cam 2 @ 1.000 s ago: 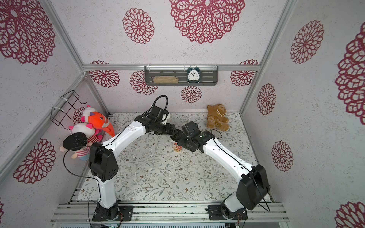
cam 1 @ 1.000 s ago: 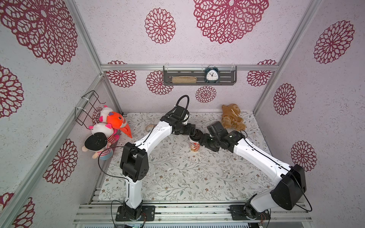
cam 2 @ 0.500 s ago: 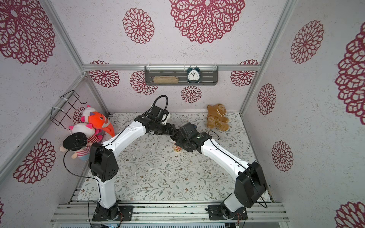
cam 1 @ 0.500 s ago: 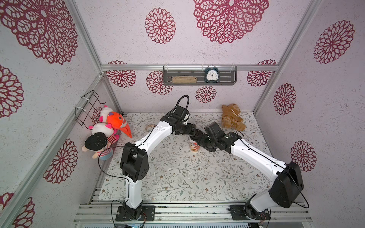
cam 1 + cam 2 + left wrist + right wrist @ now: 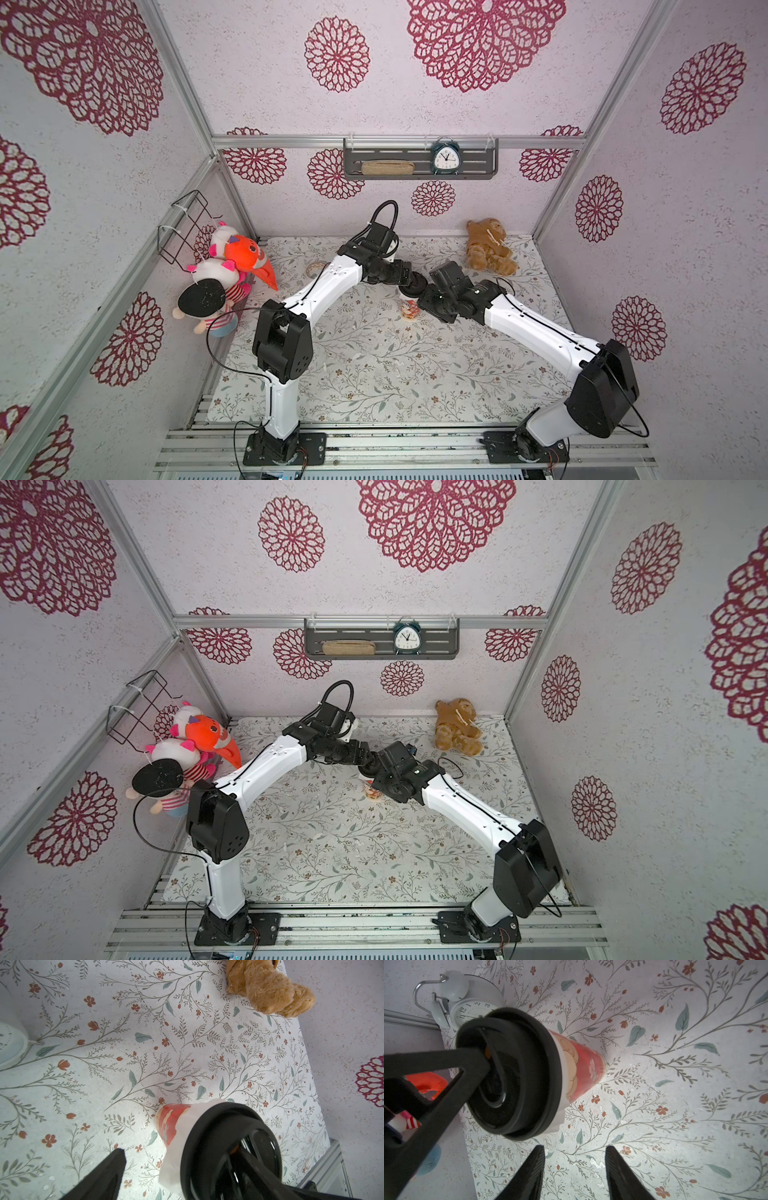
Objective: Put the leak-proof paper on the milk tea cups
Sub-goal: Secure the cup lid on the cup.
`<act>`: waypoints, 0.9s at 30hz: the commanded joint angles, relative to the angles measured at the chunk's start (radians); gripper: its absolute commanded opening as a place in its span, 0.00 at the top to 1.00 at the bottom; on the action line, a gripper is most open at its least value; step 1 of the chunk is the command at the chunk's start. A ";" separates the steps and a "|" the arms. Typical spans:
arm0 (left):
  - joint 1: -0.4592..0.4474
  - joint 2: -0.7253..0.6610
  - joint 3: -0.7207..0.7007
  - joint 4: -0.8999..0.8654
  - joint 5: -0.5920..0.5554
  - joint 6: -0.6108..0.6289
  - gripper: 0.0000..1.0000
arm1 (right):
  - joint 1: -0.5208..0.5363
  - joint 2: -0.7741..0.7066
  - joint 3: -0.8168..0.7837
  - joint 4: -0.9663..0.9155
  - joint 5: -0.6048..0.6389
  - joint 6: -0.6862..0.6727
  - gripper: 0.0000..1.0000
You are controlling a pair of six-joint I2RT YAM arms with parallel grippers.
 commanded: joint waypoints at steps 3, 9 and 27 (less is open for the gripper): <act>-0.005 0.016 -0.047 -0.092 -0.057 0.016 0.14 | -0.001 -0.026 0.028 0.007 0.039 0.022 0.50; -0.005 0.015 -0.047 -0.091 -0.056 0.016 0.14 | -0.004 -0.025 0.051 0.012 0.036 0.024 0.50; -0.004 0.019 -0.048 -0.089 -0.053 0.017 0.14 | -0.016 0.024 0.054 0.027 0.027 0.022 0.50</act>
